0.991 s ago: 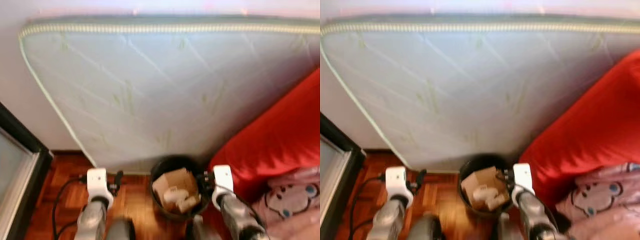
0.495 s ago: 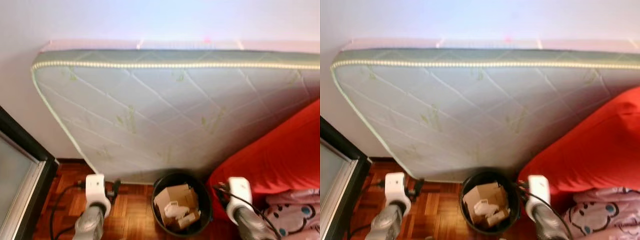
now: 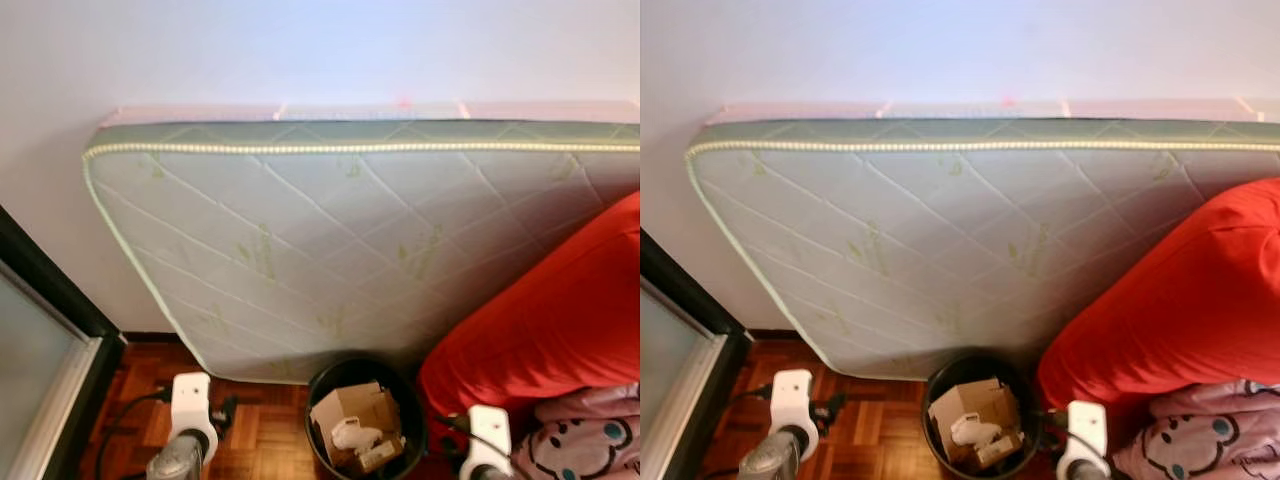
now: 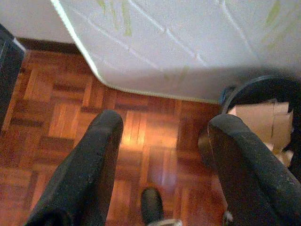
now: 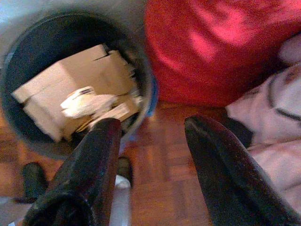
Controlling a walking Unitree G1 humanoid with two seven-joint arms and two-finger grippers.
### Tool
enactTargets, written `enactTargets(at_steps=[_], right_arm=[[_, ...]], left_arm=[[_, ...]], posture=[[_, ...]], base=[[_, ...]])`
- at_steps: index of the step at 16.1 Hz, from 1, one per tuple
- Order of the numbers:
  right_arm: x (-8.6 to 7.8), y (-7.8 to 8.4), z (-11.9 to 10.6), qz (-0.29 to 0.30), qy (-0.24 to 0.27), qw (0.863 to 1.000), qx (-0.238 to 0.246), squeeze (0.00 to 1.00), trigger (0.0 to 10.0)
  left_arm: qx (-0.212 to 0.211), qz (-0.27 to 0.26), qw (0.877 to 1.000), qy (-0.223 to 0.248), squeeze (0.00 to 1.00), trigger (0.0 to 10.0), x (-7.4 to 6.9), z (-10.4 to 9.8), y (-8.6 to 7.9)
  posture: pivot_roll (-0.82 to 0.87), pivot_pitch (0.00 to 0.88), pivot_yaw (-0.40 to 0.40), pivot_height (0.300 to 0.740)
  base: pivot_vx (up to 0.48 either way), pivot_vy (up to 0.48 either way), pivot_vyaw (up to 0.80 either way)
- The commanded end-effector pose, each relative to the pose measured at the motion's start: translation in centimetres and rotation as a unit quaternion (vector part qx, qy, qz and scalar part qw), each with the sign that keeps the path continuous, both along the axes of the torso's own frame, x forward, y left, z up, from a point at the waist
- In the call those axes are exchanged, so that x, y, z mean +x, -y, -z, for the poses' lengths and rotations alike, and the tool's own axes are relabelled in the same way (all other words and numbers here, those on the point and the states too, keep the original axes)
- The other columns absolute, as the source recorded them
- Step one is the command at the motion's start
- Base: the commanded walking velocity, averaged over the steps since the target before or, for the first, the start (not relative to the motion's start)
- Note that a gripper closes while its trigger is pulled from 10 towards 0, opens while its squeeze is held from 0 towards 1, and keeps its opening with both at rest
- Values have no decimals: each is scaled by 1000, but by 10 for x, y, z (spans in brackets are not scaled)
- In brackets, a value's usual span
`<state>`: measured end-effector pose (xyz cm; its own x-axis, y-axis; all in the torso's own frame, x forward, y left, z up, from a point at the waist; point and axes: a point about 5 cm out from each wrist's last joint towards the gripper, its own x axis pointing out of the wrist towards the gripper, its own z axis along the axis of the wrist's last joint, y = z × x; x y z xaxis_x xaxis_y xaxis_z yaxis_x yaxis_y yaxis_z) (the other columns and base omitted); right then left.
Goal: Clean up the room
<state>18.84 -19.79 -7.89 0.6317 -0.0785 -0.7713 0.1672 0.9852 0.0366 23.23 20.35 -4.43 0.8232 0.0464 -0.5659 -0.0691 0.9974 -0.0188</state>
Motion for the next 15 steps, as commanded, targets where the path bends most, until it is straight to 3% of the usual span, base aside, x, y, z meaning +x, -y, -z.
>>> enactTargets(at_steps=[1,6,11,15], right_arm=[[-8,2,4,16,-11,1000,3,0,10000],[-7,3,3,12,-6,1000,3,0,10000],[-1,13,-2,-8,0,1000,-10,0,10000],[-6,7,2,-31,-10,999,-8,0,10000]], left_arm=[[8,1,999,-34,0,10000,-10,9,-2],[11,18,997,-78,0,10000,-25,20,2],[2,13,995,-102,0,10000,-33,28,13],[8,-9,992,-125,0,10000,-43,34,11]], posture=[[-31,29,-5,731],[-42,0,-9,731],[-40,0,-48,731],[-72,0,-38,731]], base=[[0,0,0],[0,0,0],[0,0,0],[0,0,0]])
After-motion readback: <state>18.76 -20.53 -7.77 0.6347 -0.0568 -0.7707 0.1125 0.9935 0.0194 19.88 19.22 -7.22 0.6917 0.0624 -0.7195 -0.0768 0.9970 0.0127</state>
